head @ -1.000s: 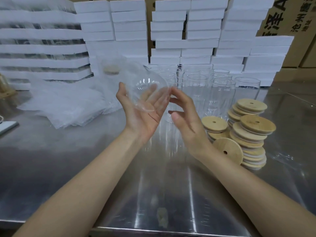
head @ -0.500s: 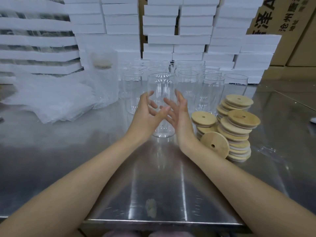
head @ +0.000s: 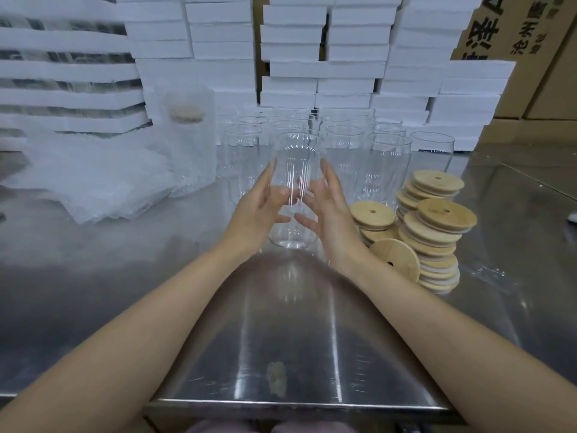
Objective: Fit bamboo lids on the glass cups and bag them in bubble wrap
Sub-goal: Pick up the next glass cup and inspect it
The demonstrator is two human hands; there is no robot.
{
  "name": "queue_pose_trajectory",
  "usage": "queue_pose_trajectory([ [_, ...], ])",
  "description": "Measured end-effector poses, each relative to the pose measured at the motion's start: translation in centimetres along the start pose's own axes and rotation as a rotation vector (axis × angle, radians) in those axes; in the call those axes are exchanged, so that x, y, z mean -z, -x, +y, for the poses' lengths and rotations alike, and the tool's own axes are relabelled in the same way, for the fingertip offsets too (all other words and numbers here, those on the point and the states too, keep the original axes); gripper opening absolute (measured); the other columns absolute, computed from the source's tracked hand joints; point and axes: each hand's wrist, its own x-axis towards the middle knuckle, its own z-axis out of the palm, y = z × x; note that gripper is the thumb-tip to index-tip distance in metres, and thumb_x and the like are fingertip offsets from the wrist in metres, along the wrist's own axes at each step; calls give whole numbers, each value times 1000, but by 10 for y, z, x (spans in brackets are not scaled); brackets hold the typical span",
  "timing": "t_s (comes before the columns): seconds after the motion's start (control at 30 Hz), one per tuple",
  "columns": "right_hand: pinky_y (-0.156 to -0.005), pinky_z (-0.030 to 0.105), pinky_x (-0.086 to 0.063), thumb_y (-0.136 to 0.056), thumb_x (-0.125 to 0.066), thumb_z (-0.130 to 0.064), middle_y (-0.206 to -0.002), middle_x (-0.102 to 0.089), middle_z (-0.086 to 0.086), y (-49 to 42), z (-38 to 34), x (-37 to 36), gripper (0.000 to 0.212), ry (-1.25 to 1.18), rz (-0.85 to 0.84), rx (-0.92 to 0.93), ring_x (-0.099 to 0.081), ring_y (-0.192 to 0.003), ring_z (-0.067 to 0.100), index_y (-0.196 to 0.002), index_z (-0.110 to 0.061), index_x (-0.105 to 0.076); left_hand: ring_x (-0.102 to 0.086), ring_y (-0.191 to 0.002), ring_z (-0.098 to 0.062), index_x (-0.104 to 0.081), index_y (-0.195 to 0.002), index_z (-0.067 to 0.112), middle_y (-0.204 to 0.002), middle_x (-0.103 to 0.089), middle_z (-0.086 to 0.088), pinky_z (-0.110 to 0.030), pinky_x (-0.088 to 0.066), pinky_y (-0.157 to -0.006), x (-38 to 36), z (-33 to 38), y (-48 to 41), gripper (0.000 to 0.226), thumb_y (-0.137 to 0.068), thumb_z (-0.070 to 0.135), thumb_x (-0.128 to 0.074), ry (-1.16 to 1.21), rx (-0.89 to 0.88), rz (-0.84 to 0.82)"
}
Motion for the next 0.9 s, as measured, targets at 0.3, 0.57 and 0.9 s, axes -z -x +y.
queue_pose_trajectory([
  [0.3,-113,48,-35,-100,-46,-30,-132,-42,-3,-3,-16,7,66,303,-150,59,-43,-131,8,-153,-35,-7,-64,-101,-7,-33,-146,23,-110,-54,6,-28,-56,-78,8,13,-4,93,-69,62,-67,-45,50,-23],
  [0.57,-107,46,-41,-105,-35,-38,-127,-57,-5,-11,-31,17,30,444,58,107,-51,-123,13,-120,-31,-60,-71,-84,-28,-57,-115,3,-108,-70,-19,-35,-59,-70,5,29,-2,68,-72,54,-47,808,368,-27],
  [0.9,-90,31,-44,-93,-46,-10,-115,-64,7,-12,-40,36,28,1101,205,165,-59,-105,22,-108,-12,-69,-64,-104,-35,-52,-120,5,-134,-55,-23,-42,-54,-83,11,22,2,63,-78,52,-55,1138,476,-167],
])
